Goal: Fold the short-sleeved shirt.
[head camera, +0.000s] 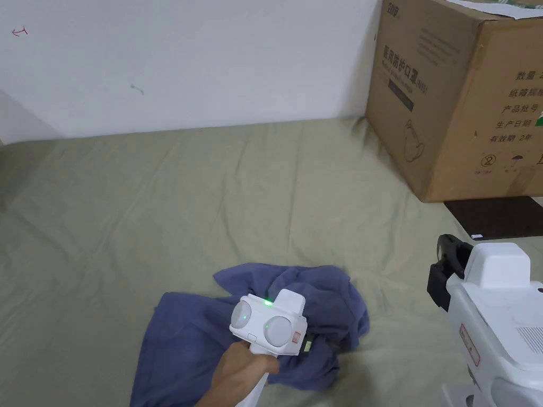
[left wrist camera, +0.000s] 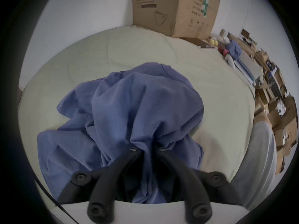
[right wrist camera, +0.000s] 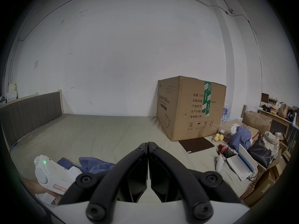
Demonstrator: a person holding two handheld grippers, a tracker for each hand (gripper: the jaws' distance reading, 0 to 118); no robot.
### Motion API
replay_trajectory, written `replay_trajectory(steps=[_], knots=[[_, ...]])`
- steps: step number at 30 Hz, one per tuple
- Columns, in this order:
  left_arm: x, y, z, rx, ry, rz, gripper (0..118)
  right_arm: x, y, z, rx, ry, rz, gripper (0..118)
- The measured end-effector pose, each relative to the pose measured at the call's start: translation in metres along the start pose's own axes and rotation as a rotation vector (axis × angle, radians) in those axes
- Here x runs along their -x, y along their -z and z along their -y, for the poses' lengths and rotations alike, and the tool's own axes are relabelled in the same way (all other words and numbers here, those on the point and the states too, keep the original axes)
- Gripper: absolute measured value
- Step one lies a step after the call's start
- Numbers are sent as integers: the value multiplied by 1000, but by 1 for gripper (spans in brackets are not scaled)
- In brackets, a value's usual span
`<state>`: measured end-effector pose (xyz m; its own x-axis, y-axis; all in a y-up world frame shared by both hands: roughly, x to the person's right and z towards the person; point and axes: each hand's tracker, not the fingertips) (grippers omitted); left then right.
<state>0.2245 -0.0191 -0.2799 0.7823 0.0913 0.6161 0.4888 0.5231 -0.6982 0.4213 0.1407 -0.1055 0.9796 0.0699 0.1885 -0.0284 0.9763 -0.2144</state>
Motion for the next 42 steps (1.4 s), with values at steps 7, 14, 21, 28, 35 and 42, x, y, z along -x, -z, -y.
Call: replay_trajectory(steps=[7, 14, 21, 28, 35, 42], knots=[[16, -72, -7, -322, -80, -67, 115, 9, -1, -10, -12, 3, -6, 0], [43, -201, -10, -704, -164, -200, 115, 20, -6, -27, -59, 15, -19, 0], [84, -252, 17, -892, -126, -447, 94, 32, -8, -36, -93, 16, -45, 0], [102, -268, 48, -902, -116, -541, 36, 42, -8, -38, -108, 15, -67, 0], [112, -263, 54, -842, -153, -537, 0, 46, -7, -40, -108, 8, -80, 0], [129, -227, 66, -562, -333, -432, 0, 45, -5, -35, -89, 6, -83, 0]])
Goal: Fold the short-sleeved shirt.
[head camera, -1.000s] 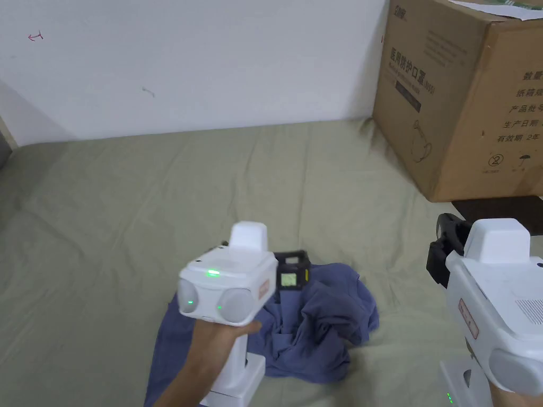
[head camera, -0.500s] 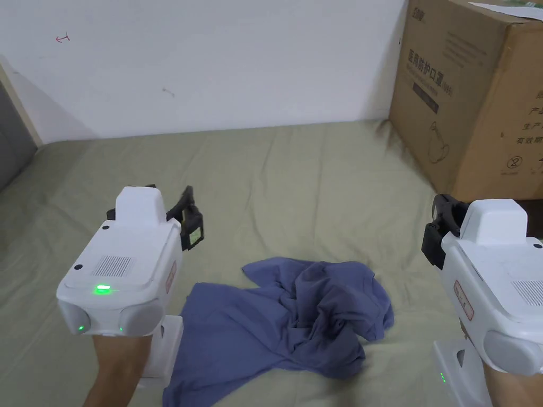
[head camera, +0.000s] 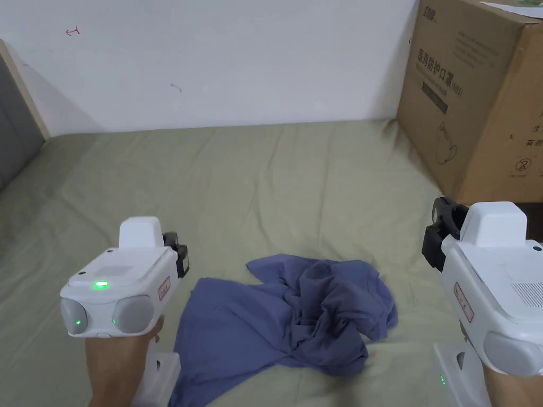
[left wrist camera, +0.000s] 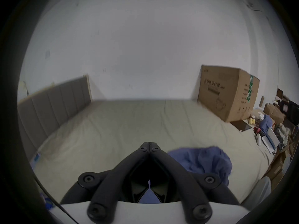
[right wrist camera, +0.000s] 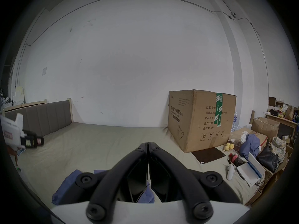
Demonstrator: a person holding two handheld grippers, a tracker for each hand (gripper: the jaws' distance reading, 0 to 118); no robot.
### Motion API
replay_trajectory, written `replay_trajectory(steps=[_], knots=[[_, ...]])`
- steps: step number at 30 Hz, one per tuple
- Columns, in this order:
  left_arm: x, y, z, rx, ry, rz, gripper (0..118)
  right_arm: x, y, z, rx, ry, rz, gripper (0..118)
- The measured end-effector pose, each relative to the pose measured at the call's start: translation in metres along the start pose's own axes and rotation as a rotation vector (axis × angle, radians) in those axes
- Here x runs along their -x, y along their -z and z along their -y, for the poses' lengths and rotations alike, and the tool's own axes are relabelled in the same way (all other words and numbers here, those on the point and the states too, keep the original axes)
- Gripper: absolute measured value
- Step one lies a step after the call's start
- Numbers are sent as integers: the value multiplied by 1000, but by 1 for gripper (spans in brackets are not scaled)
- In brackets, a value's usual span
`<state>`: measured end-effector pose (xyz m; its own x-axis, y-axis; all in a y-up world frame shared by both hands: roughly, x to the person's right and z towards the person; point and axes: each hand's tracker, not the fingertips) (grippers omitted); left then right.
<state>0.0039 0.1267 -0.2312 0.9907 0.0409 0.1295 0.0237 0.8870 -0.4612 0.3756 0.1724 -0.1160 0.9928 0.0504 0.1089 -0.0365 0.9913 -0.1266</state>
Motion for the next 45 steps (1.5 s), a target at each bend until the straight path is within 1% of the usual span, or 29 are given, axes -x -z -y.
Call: replay_trajectory(steps=[2, 5, 10, 13, 16, 17, 18, 20, 21, 22, 24, 25, 27, 28, 30, 31, 32, 33, 35, 37, 38, 39, 40, 41, 42, 43, 45], knots=[[6, 11, 23, 114, -41, 14, 0, 0, 1, 3, 13, -7, -1, 0], [18, 26, 61, 234, -84, 12, 0, -1, 2, 8, 27, -12, -3, 0], [23, 37, 106, 419, -115, -1, 0, -1, 6, 13, 48, -15, -6, 0], [29, 44, 130, 496, -152, 0, 0, 0, 8, 16, 61, -25, -12, 0], [28, 38, 140, 519, -176, -1, 1, 0, 10, 20, 73, -30, -17, 0], [26, 38, 143, 525, -177, -13, 16, 0, 12, 21, 77, -31, -18, 0], [25, 38, 144, 526, -175, -17, 38, 0, 13, 22, 81, -31, -18, 0], [18, 33, 144, 537, -168, -41, 98, -1, 15, 24, 89, -30, -18, 0], [16, 32, 145, 534, -162, -45, 109, -1, 15, 25, 93, -29, -19, 0], [14, 33, 146, 533, -153, -54, 109, -1, 16, 26, 97, -29, -19, 0], [13, 42, 155, 559, -130, -65, 107, -1, 18, 28, 102, -32, -20, 0], [10, 46, 157, 585, -117, -74, 101, -1, 19, 29, 107, -34, -21, 0], [18, 67, 171, 602, -108, -68, 56, -1, 22, 31, 115, -34, -22, 0], [16, 72, 177, 625, -96, -53, 47, -2, 23, 32, 118, -33, -22, 0], [10, 70, 177, 601, -43, -70, 43, -2, 26, 35, 128, -31, -22, 0], [8, 63, 174, 606, -43, -63, 34, -2, 27, 36, 133, -30, -22, 0], [7, 61, 171, 596, -34, -45, 8, -3, 30, 38, 140, -29, -22, 0], [6, 61, 170, 585, -39, -21, 2, -3, 32, 40, 146, -29, -21, 0], [7, 63, 169, 590, -44, -17, 0, -6, 43, 47, 177, -18, -19, 0], [9, 56, 163, 522, -66, 12, 0, -9, 58, 57, 253, -7, -19, 0], [10, 51, 157, 501, -81, 18, 0, -10, 69, 65, 297, -8, -22, 2], [8, 44, 148, 482, -85, 33, 0, -12, 79, 72, 335, -8, -21, 9], [9, 40, 142, 467, -84, 43, 0, -11, 91, 81, 389, -18, -14, 23], [10, 37, 136, 441, -82, 55, 0, -12, 103, 92, 430, -31, -22, 53], [11, 33, 131, 421, -78, 64, 0, -12, 114, 102, 460, -43, -43, 76], [13, 35, 128, 407, -74, 66, 0, -11, 125, 113, 489, -69, -33, 81], [15, 33, 121, 386, -66, 73, 0, -11, 145, 134, 555, -71, -34, 94]])
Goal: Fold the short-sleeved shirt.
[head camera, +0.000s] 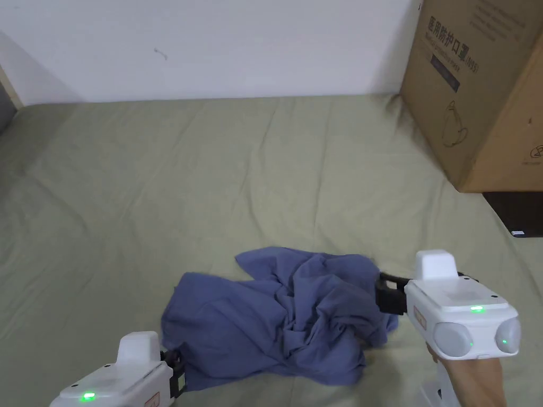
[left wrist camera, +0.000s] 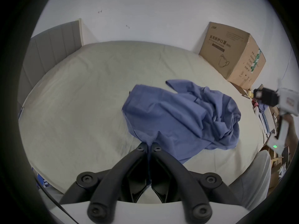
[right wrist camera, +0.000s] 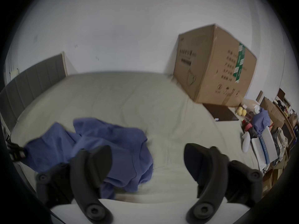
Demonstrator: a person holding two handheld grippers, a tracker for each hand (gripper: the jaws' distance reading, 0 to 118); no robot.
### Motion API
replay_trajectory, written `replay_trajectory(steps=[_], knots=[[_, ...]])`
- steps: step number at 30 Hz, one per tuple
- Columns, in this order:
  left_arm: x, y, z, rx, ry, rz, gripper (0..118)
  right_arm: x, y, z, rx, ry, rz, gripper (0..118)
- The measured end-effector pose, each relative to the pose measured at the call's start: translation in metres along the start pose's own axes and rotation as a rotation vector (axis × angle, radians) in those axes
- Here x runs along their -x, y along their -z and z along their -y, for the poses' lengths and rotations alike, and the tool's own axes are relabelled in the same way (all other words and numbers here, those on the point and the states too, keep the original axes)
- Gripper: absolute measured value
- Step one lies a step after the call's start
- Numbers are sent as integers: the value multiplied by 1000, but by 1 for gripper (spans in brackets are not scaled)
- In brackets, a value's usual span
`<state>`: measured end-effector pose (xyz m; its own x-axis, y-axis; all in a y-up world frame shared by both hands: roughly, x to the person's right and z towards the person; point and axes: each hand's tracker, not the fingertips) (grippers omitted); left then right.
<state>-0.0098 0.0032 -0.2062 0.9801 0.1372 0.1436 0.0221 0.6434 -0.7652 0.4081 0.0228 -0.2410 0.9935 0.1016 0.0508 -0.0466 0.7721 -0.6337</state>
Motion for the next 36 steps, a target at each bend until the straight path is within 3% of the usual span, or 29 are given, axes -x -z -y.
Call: replay_trajectory(steps=[4, 7, 10, 14, 19, 24, 29, 36], knots=[[-4, -6, -12, -9, -9, 12, 0, 7, 42, 8, 156, 34, -29, 96], [2, 7, -10, -4, -17, 17, 0, 7, 66, 16, 256, 105, -40, 82], [0, 5, -11, 6, -14, 17, 0, 8, 78, 23, 329, 152, -85, 55], [-1, 8, -10, 13, -4, 19, 0, 18, 69, 26, 334, 203, -114, 8], [5, 3, -13, -9, -29, 35, 0, 20, 27, 4, 244, 159, -93, 6], [16, -14, -37, -86, -141, 120, 0, 19, -46, -40, 79, 150, -111, 6], [33, -38, -90, -214, -169, 165, 0, 11, -111, -96, -74, 113, -108, 6], [55, -74, -193, -367, -111, 79, 0, 1, -183, -173, -233, 87, -60, 6]])
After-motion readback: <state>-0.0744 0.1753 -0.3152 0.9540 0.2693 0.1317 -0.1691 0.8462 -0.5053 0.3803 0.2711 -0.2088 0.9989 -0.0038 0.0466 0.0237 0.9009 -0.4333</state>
